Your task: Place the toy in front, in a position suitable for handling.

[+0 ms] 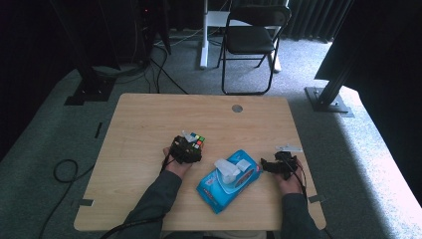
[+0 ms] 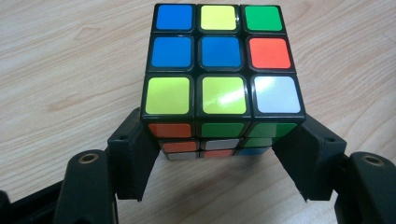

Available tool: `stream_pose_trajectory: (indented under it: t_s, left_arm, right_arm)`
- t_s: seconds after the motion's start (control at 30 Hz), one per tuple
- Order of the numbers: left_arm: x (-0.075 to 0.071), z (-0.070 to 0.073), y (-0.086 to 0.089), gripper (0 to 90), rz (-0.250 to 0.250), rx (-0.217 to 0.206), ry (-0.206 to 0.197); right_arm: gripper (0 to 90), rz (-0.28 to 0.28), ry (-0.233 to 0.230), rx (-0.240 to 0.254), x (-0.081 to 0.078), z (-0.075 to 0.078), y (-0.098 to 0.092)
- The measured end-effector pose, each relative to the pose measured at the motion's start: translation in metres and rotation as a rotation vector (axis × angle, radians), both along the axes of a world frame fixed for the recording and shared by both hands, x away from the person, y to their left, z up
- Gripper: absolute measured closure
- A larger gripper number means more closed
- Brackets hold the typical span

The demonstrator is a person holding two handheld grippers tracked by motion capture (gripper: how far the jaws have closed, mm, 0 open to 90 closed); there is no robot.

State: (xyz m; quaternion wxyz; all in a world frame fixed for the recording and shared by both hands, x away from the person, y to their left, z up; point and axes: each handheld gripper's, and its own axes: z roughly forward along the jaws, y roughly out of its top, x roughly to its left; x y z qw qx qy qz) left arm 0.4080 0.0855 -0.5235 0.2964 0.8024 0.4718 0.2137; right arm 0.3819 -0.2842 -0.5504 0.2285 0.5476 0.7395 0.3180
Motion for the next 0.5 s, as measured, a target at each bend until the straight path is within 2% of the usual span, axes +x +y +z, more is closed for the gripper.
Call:
stream_pose_trajectory:
  t_s: [0.33, 0.47, 0.5]
  left_arm:
    - [-0.014, 0.000, 0.008, 33.6, -0.036, 0.008, -0.004]
    - [-0.021, -0.001, 0.016, 33.5, -0.054, -0.012, -0.001]
    - [-0.024, -0.002, 0.020, 33.5, -0.060, -0.034, 0.003]
  right_arm:
    - [11.0, 0.000, 0.000, 0.000, 0.000, 0.000, 0.000]
    - [11.0, 0.000, 0.000, 0.000, 0.000, 0.000, 0.000]
    - [11.0, 0.000, 0.001, 0.000, 0.000, 0.000, 0.000]
